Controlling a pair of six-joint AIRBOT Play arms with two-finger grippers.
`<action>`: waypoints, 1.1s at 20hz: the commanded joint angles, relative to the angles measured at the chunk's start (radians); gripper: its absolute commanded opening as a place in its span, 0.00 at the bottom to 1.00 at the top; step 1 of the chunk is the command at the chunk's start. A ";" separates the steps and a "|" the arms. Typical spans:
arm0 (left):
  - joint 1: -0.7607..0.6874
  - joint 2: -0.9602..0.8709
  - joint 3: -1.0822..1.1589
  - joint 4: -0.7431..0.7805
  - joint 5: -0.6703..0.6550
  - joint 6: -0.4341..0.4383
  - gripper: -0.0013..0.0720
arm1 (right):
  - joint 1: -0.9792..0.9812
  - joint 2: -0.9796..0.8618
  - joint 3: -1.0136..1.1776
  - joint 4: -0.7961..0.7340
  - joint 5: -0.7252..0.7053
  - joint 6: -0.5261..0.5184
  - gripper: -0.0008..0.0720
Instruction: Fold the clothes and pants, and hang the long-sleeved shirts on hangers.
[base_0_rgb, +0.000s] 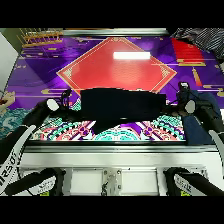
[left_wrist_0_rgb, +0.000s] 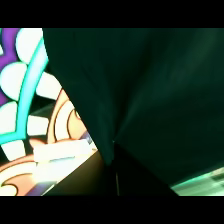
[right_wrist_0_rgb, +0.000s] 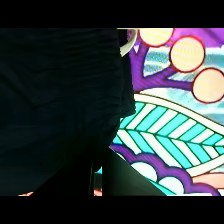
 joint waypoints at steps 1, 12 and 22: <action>-0.044 0.000 -0.067 -0.007 0.035 -0.001 0.03 | 0.001 -0.065 -0.022 0.019 -0.083 0.000 0.04; -0.040 0.094 0.006 -0.014 -0.105 -0.001 0.81 | -0.056 -0.016 0.155 0.117 0.145 -0.165 0.86; -0.087 0.253 0.014 -0.026 -0.050 -0.006 0.03 | -0.384 -0.492 0.460 0.617 0.428 -0.601 1.00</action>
